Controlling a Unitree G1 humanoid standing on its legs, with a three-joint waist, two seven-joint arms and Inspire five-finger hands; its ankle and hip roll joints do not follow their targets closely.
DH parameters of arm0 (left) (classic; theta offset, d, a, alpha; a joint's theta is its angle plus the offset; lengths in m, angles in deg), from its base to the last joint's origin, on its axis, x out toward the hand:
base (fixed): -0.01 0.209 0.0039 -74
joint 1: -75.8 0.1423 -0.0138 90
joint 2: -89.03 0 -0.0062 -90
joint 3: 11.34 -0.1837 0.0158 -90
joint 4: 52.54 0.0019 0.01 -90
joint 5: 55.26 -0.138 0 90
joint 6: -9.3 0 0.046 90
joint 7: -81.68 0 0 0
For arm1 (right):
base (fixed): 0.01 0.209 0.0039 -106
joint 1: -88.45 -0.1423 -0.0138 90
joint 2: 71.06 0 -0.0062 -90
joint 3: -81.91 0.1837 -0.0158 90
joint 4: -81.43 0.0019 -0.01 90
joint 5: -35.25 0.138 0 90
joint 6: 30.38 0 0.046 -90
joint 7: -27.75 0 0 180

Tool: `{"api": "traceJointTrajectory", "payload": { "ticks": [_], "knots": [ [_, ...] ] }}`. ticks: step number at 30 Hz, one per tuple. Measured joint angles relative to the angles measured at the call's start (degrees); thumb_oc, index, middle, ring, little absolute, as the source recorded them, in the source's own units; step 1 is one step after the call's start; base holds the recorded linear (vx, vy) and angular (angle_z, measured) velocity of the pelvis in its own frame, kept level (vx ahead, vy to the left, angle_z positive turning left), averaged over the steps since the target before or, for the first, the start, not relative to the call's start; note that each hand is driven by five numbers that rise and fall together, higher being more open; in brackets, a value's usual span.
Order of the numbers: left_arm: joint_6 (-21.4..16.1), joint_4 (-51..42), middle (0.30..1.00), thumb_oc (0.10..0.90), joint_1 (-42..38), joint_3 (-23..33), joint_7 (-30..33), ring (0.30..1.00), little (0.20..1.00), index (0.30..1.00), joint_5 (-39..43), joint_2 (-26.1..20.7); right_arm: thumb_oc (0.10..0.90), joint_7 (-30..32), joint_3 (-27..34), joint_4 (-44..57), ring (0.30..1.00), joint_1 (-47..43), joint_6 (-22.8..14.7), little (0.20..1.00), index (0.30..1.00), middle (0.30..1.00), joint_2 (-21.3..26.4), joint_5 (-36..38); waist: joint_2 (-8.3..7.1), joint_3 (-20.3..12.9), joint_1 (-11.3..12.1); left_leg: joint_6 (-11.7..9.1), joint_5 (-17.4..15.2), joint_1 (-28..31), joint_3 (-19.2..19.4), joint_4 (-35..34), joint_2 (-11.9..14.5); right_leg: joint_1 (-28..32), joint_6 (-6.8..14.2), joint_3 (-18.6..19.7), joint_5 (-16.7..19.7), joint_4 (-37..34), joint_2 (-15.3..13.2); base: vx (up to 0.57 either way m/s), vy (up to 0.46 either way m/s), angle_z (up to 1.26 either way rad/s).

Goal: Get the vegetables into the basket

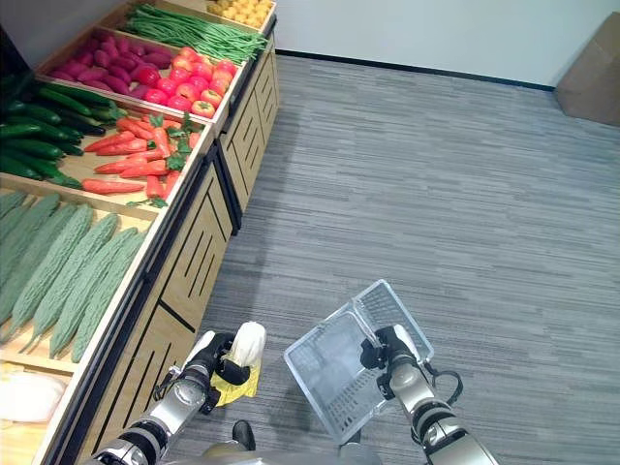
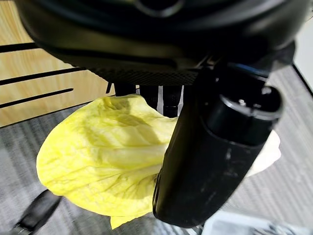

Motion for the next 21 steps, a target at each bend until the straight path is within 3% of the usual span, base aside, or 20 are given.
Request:
{"api": "traceJointTrajectory", "payload": {
  "ticks": [6,12,18,21],
  "knots": [
    [0.47,-1.75,0.300,0.400,-1.01,-6.70,-1.45,0.300,0.300,0.300,-2.75,0.18,0.400,-1.00,-4.55,-5.24,0.300,-5.19,1.18,0.300,0.300,0.300,-2.25,-2.35,0.90,-0.52,0.62,0.22,0.62,-0.45,-1.21,0.00,-0.39,0.34,-0.03,-0.63,-0.62,-0.14,-0.39,0.01,-0.022,0.09],
    [0.49,-2.02,0.300,0.400,-2.23,-8.72,-3.04,0.300,0.300,0.300,-3.99,0.59,0.400,-1.04,-5.53,-9.55,0.300,-6.98,2.01,0.300,0.300,0.300,-3.02,-4.12,2.26,-0.99,1.97,0.33,0.76,-1.17,-2.28,0.01,-0.52,0.34,-0.03,-1.70,-0.62,-0.13,-0.52,-0.01,-0.003,0.10],
    [0.45,-2.96,0.300,0.400,-3.65,-11.84,-4.68,0.300,0.300,0.300,-6.23,1.18,0.400,-1.67,-6.91,-14.73,0.300,-9.65,2.96,0.300,0.300,0.300,-3.89,-8.75,4.84,-1.11,2.89,0.47,0.90,-2.31,-3.39,0.16,-0.69,-0.12,-0.01,-2.38,-0.63,-0.12,-0.80,-0.04,0.012,0.09],
    [0.20,-7.93,0.300,0.400,-3.70,-13.22,-6.38,0.300,0.300,0.300,-6.60,0.64,0.400,-1.85,-7.69,-16.73,0.300,-11.33,3.26,0.300,0.300,0.300,-1.94,-11.20,6.87,-0.71,3.64,0.72,1.11,-3.54,-4.04,0.28,-0.97,-0.80,0.00,-2.94,-0.64,-0.15,-0.97,-0.06,0.024,0.12]
  ]
}}
